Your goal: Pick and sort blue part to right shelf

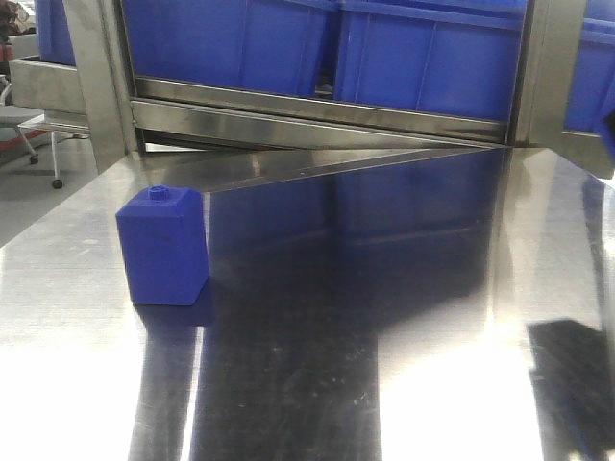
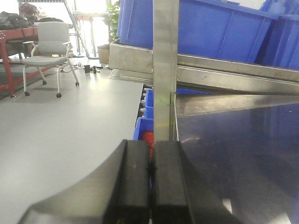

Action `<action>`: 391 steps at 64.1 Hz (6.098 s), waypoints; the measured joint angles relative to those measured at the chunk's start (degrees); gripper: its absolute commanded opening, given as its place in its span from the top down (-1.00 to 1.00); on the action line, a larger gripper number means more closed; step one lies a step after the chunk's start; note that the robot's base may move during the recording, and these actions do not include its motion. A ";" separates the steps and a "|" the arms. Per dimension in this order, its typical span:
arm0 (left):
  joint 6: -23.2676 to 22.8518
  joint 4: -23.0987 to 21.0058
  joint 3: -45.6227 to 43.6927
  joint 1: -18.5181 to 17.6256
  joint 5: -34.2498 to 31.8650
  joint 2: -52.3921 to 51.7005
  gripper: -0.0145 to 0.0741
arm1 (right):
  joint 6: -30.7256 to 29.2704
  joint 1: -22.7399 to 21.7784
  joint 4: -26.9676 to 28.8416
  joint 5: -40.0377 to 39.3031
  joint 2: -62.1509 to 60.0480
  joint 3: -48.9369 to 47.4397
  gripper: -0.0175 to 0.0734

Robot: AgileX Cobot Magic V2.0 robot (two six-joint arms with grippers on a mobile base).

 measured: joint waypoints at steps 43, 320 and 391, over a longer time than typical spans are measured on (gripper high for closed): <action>0.00 0.00 0.00 0.00 0.00 0.00 0.37 | -0.32 -4.22 0.19 -8.22 -41.81 19.24 -0.27; -35.16 4.62 -82.58 -34.93 60.65 106.81 -0.83 | -0.43 -4.22 0.22 -0.74 -49.59 19.24 -0.27; -9.14 -4.47 -82.45 -36.01 60.41 101.71 -0.22 | -0.43 -4.22 0.22 -0.74 -49.59 19.24 -0.27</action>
